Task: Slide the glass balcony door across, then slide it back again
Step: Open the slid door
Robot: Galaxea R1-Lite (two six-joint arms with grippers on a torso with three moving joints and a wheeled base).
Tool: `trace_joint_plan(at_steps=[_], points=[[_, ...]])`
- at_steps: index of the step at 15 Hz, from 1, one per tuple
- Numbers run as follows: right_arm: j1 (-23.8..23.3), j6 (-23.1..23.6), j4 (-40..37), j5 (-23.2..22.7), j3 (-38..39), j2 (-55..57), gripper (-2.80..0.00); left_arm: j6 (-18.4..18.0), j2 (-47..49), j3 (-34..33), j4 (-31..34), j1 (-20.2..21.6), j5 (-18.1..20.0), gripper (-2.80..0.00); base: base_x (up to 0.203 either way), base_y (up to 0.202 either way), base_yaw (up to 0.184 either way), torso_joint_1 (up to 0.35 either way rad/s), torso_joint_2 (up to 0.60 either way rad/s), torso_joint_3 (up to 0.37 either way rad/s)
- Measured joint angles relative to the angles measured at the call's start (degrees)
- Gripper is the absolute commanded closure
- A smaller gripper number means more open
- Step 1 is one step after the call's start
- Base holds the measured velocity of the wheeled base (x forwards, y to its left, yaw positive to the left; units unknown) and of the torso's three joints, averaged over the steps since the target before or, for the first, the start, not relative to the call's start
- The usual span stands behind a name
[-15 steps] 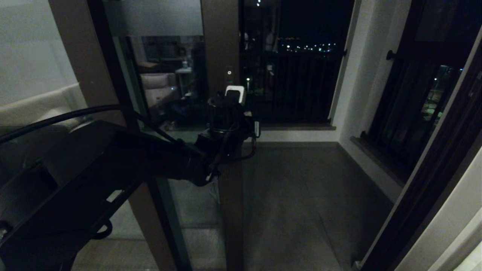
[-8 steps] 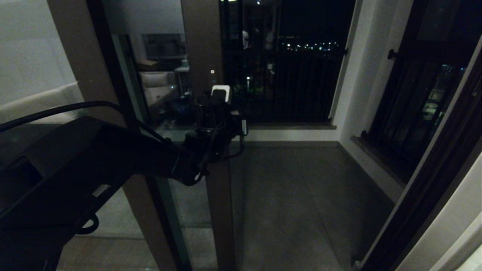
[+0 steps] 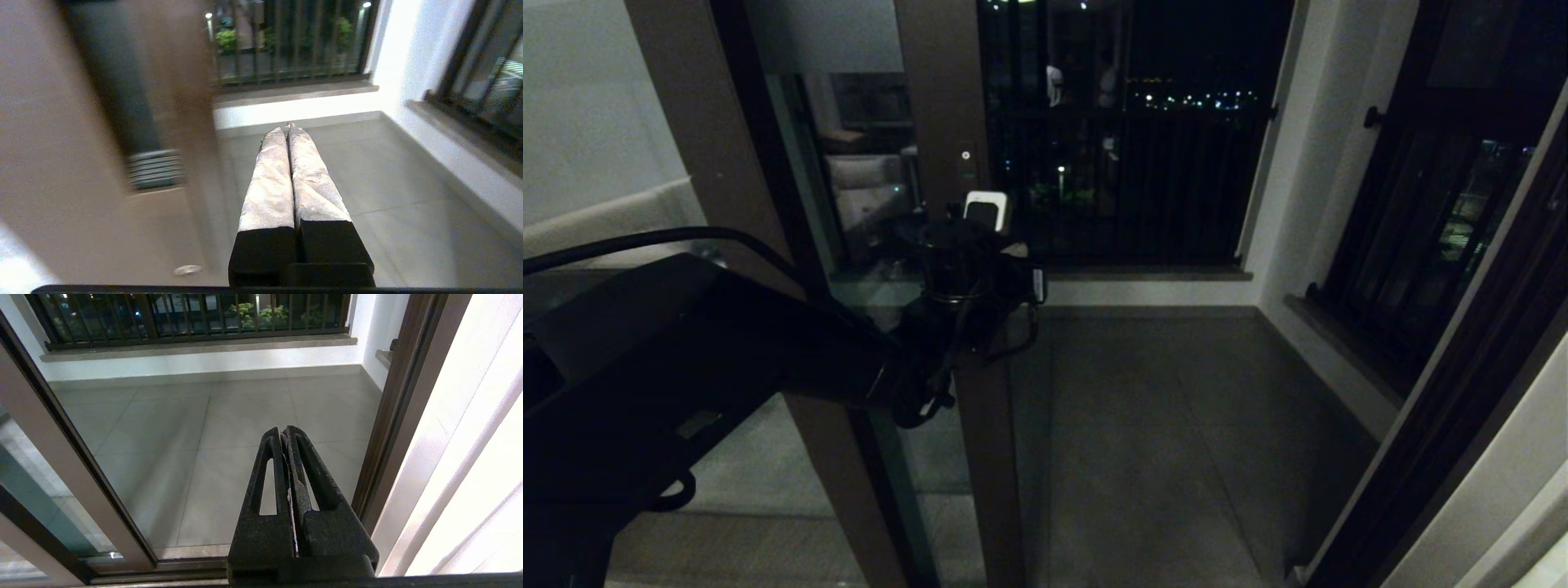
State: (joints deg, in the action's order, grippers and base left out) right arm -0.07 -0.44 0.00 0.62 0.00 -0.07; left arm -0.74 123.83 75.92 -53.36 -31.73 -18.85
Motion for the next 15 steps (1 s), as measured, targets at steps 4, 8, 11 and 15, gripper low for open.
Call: trace_joint_plan(at_steps=[4,8,11,15], points=[[0.0,0.0,0.0,0.0,0.0,0.0,0.00,0.0,-1.0,-0.9,0.0,1.9,0.4,0.00,0.000,0.000,0.000,0.000,0.00,0.000],[0.0,0.0,0.0,0.0,0.0,0.0,0.00,-0.1,-1.2,-0.8,0.1,3.1,0.4,0.00,0.000,0.000,0.000,0.000,0.00,0.000],[0.0,0.0,0.0,0.0,0.0,0.0,0.00,-0.1,-1.2,-0.7,0.0,3.6,0.3,0.00,0.000,0.000,0.000,0.000,0.00,0.000],[0.0,0.0,0.0,0.0,0.0,0.0,0.00,-0.1,-1.4,-1.0,-0.1,4.3,0.1,0.00,0.000,0.000,0.000,0.000,0.00,0.000]])
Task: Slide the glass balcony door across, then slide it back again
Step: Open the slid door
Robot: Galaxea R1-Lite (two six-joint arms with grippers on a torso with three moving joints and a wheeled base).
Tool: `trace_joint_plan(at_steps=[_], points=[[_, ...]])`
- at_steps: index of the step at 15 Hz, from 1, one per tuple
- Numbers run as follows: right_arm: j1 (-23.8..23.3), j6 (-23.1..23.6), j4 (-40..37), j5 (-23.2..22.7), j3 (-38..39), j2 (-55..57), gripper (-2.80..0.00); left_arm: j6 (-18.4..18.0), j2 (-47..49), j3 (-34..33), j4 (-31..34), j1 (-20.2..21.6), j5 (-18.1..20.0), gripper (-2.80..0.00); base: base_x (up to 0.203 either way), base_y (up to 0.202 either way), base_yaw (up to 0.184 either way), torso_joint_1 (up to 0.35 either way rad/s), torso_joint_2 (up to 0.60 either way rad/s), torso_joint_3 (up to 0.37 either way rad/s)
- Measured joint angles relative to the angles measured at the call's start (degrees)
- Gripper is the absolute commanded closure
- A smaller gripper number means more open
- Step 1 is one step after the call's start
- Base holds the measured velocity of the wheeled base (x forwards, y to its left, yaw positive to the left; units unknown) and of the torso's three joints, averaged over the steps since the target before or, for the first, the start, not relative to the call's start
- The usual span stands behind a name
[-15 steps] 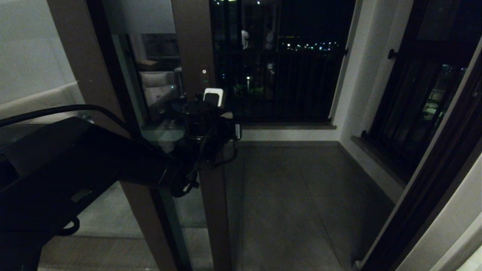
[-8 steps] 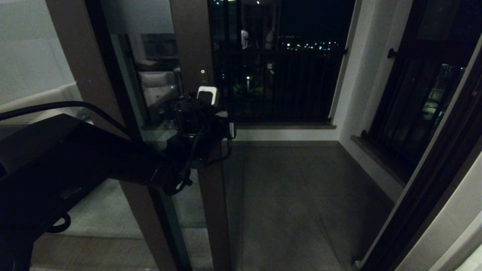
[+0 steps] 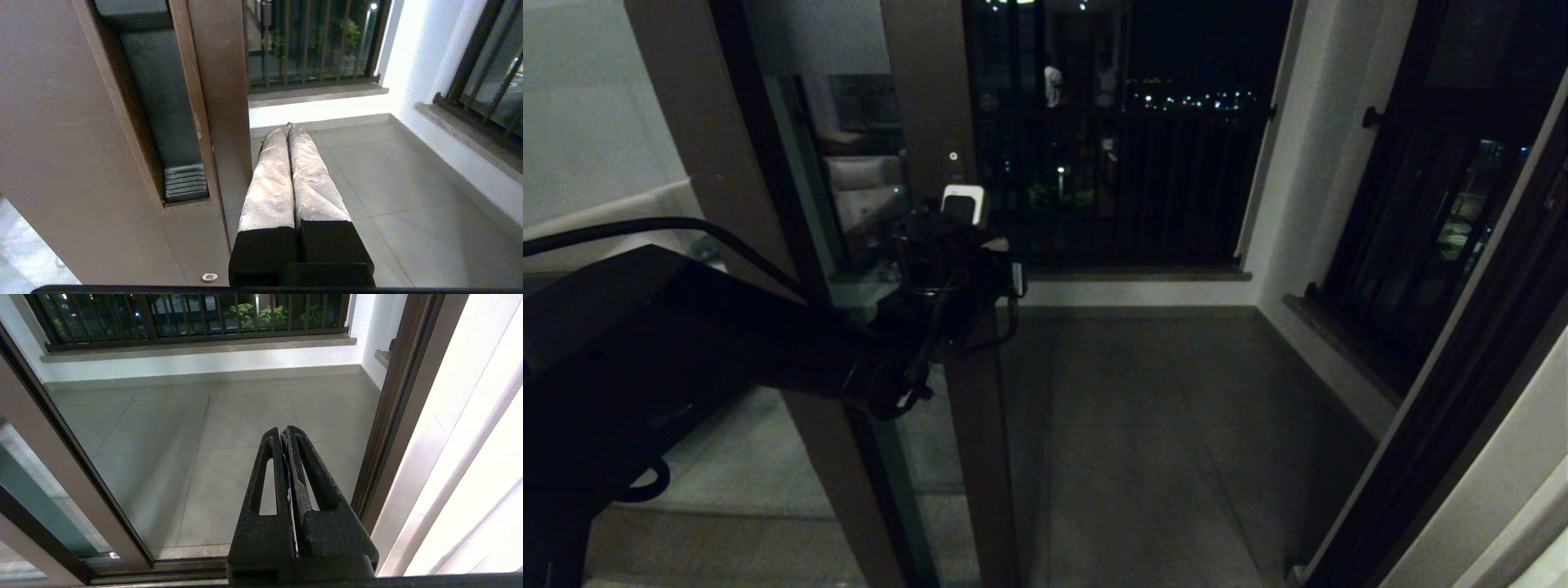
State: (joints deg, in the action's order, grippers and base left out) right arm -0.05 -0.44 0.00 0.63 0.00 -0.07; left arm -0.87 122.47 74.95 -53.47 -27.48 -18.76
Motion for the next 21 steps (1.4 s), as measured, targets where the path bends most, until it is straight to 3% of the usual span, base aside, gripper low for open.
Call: trace_joint_plan(at_steps=[21], points=[[0.0,0.0,0.0,0.0,0.0,0.0,0.00,0.1,-3.0,-4.3,0.1,4.4,0.3,0.00,0.000,0.000,0.000,0.000,0.00,0.000]])
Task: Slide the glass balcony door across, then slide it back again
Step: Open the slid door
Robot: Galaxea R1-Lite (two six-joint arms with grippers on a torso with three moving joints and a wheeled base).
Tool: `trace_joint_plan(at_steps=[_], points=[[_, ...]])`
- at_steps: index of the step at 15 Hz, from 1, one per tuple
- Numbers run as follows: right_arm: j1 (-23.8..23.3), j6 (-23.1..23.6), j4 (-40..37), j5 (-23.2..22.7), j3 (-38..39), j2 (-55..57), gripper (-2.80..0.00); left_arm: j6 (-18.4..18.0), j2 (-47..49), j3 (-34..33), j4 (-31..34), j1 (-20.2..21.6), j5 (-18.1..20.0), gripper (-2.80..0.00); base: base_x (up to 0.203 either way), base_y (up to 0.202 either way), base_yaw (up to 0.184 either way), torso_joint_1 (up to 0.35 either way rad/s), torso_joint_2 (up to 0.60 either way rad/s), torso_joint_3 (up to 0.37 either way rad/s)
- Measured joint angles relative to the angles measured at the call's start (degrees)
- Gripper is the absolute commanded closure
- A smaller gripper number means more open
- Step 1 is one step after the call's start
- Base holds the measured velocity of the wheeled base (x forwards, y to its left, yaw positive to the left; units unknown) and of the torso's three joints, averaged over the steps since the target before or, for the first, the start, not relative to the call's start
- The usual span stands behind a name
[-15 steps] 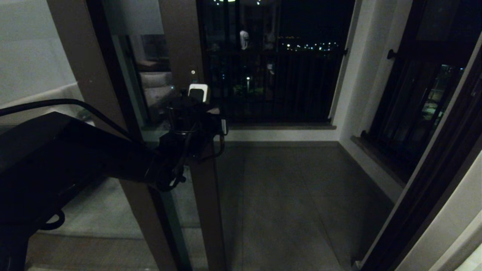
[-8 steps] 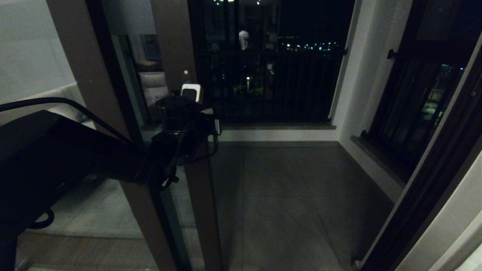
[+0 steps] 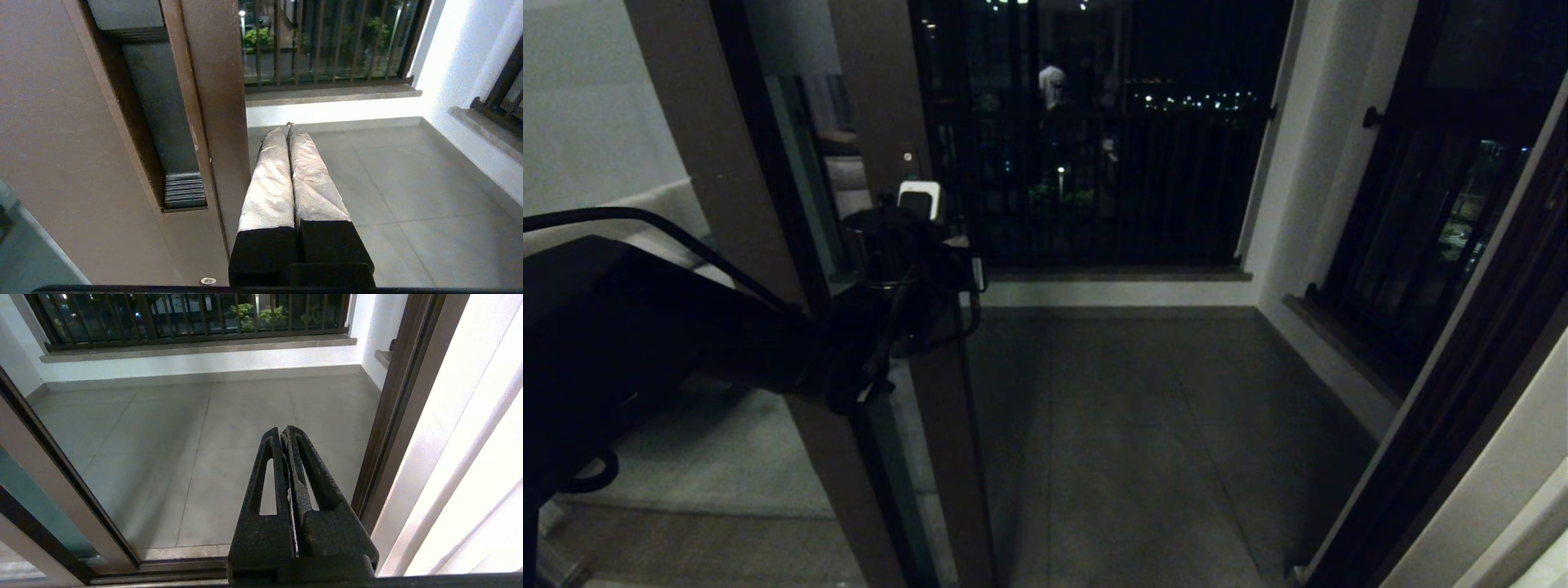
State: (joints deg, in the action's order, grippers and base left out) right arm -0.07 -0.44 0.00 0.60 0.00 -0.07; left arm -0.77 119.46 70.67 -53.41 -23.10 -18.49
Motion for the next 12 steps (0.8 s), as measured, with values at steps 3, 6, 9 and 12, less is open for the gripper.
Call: trace_joint_plan(at_steps=[3,6,9,12], points=[[0.0,0.0,0.0,0.0,0.0,0.0,0.00,0.2,-0.5,-0.5,0.1,1.1,0.1,0.00,0.000,0.000,0.000,0.000,0.00,0.000],[0.0,0.0,0.0,0.0,0.0,0.0,0.00,0.2,-0.8,-1.1,-0.1,1.4,0.0,0.00,0.000,0.000,0.000,0.000,0.00,0.000],[0.0,0.0,0.0,0.0,0.0,0.0,0.00,0.4,-0.8,-1.2,-0.2,1.9,-0.1,0.00,0.000,0.000,0.000,0.000,0.00,0.000],[0.0,0.0,0.0,0.0,0.0,0.0,0.00,0.4,-0.9,-1.3,-0.2,2.4,0.1,0.00,0.000,0.000,0.000,0.000,0.00,0.000]])
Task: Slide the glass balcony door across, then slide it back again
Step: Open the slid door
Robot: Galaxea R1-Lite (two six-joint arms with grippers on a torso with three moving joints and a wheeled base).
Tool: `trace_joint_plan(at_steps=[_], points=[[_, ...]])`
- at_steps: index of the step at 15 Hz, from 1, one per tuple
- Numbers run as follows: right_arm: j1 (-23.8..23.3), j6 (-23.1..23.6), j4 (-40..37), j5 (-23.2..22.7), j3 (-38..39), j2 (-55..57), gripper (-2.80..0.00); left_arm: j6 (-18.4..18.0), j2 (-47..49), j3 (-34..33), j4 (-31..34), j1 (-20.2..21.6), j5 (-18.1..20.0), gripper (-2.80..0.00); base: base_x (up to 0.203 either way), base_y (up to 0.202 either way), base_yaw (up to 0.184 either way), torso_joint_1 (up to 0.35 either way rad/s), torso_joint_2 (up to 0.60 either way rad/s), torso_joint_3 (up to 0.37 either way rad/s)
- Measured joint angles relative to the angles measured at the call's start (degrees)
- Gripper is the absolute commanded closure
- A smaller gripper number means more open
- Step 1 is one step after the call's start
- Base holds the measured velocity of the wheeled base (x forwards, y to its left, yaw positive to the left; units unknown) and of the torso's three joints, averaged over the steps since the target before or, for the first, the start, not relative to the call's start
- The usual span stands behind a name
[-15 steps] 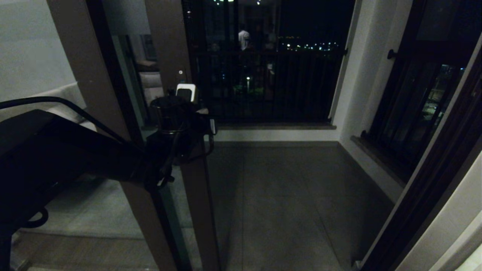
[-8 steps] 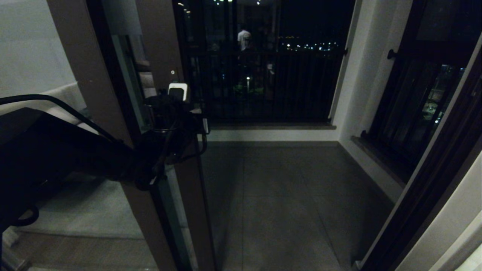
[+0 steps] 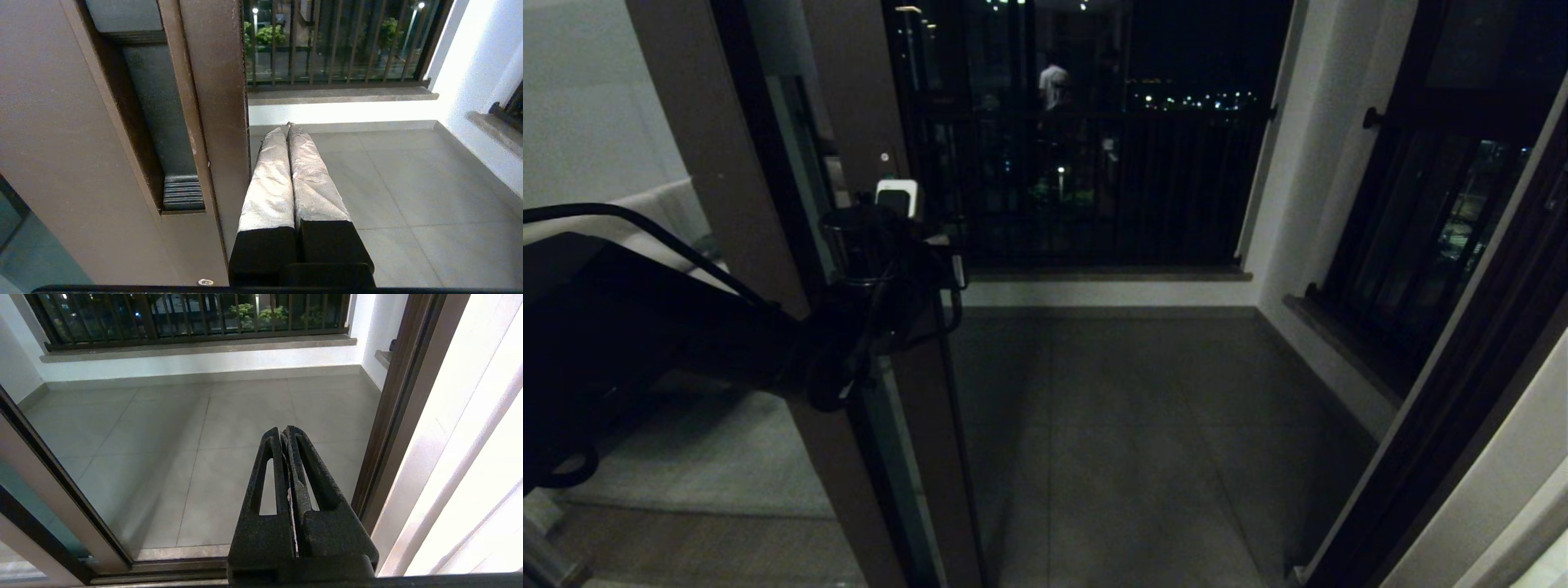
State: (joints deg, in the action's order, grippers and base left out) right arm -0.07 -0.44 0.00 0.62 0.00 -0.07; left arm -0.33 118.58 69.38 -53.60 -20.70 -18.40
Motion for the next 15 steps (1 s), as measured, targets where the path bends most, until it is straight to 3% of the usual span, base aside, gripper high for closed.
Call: trace_joint_plan(at_steps=[15], points=[[0.0,0.0,0.0,0.0,0.0,0.0,0.00,-0.4,0.5,-2.5,-5.1,2.7,0.1,0.00,0.000,0.000,0.000,0.000,0.00,0.000]])
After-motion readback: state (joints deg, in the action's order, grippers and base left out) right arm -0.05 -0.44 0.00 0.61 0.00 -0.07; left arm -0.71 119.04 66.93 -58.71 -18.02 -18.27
